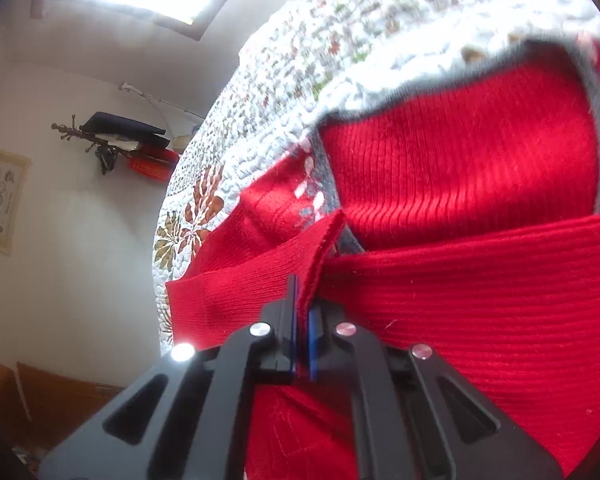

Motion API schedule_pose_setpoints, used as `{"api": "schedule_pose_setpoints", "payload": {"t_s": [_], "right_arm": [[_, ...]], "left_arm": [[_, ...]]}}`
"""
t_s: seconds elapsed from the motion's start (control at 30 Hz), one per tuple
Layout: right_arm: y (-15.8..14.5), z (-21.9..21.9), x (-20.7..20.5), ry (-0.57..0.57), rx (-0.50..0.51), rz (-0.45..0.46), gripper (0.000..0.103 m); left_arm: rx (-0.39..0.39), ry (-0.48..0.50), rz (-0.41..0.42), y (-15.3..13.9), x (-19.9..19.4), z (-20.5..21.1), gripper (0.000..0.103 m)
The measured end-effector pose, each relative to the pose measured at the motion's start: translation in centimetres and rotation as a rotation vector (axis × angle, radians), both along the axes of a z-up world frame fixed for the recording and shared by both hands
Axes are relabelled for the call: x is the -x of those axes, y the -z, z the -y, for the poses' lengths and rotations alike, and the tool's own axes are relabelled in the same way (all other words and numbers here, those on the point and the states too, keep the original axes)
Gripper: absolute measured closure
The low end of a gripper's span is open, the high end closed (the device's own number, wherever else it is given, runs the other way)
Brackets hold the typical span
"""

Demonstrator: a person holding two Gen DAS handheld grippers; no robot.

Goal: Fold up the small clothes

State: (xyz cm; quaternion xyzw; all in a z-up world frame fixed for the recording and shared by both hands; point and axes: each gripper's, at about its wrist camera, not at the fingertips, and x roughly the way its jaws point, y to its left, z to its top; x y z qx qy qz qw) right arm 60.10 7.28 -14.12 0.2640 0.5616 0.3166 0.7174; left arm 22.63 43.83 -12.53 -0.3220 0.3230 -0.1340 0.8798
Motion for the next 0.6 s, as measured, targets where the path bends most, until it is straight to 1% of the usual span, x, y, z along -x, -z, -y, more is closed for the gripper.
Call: {"api": "schedule_pose_setpoints", "payload": {"t_s": [0.1, 0.23, 0.33, 0.43, 0.6], "right_arm": [[-2.6, 2.0, 0.0, 0.036, -0.007, 0.043, 0.101], [-6.1, 6.6, 0.1, 0.098, -0.016, 0.094, 0.101], [-8.1, 10.3, 0.5, 0.146, -0.021, 0.122, 0.101], [-9.0, 13.6, 1.2, 0.189, -0.025, 0.135, 0.101], [-8.8, 17.8, 2.4, 0.239, -0.015, 0.134, 0.1]], "left_arm": [[-0.005, -0.006, 0.011, -0.5, 0.5, -0.1, 0.022], [-0.012, 0.0, 0.014, -1.0, 0.9, 0.5, 0.022], [-0.016, 0.004, 0.016, -1.2, 1.3, 1.1, 0.022], [-0.015, 0.009, 0.011, -1.3, 1.5, 1.7, 0.022], [-0.026, 0.026, 0.011, -1.7, 1.9, 2.8, 0.022]]}}
